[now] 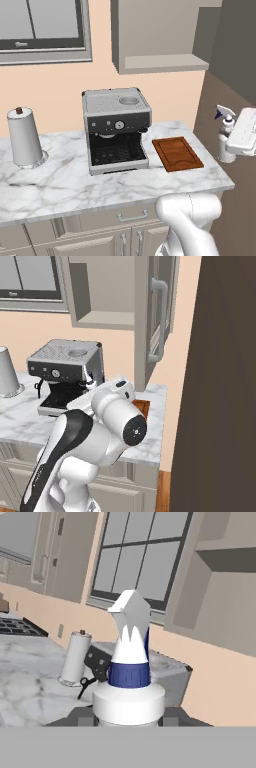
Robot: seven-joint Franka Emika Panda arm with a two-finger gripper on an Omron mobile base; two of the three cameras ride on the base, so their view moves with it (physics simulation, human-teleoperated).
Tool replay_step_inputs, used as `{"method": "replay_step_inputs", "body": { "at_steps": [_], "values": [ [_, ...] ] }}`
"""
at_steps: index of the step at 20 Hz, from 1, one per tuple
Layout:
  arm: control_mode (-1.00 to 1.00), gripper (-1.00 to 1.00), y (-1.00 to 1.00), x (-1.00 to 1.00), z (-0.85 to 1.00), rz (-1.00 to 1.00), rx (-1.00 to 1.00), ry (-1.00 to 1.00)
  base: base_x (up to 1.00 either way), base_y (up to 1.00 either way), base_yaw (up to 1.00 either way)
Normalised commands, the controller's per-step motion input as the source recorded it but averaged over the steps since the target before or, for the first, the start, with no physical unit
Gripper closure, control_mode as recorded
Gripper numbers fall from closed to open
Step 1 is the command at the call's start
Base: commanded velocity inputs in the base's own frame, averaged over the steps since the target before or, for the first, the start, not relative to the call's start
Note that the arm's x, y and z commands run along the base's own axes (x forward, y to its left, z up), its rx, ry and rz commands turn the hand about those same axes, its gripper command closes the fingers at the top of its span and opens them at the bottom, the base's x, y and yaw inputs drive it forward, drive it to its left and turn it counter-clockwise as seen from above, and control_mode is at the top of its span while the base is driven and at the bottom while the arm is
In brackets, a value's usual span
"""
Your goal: Grab the spray bottle from the cabinet, then place it next to the cutting board for sanitizing. Then grab the dish brush from the countertop next to the sink and place it next to the cutting board.
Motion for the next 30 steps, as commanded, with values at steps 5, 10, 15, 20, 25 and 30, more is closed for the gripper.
{"method": "replay_step_inputs", "body": {
  "at_steps": [5, 10, 15, 20, 25, 30],
  "values": [
    [-1.0, 1.0, -0.46, -0.48, -0.11, 0.0, 0.0, -0.05, 0.0, 0.0, 0.0],
    [-1.0, 1.0, -0.43, -0.38, -0.18, 0.0, 0.0, -0.02, 0.0, 0.0, 0.0],
    [-1.0, 1.0, -0.6, -0.06, -0.25, 0.01, 0.01, 0.0, 0.0, 0.0, 0.0],
    [-1.0, 1.0, -0.66, 0.0, -0.38, 0.08, 0.08, 0.0, 0.0, 0.0, 0.0],
    [-1.0, 1.0, -0.16, 0.33, -0.28, 0.17, 0.13, -0.06, 0.0, 0.0, 0.0],
    [-1.0, 1.0, 0.0, 0.56, -0.14, 0.18, 0.12, 0.02, 0.0, 0.0, 0.0]
  ]
}}
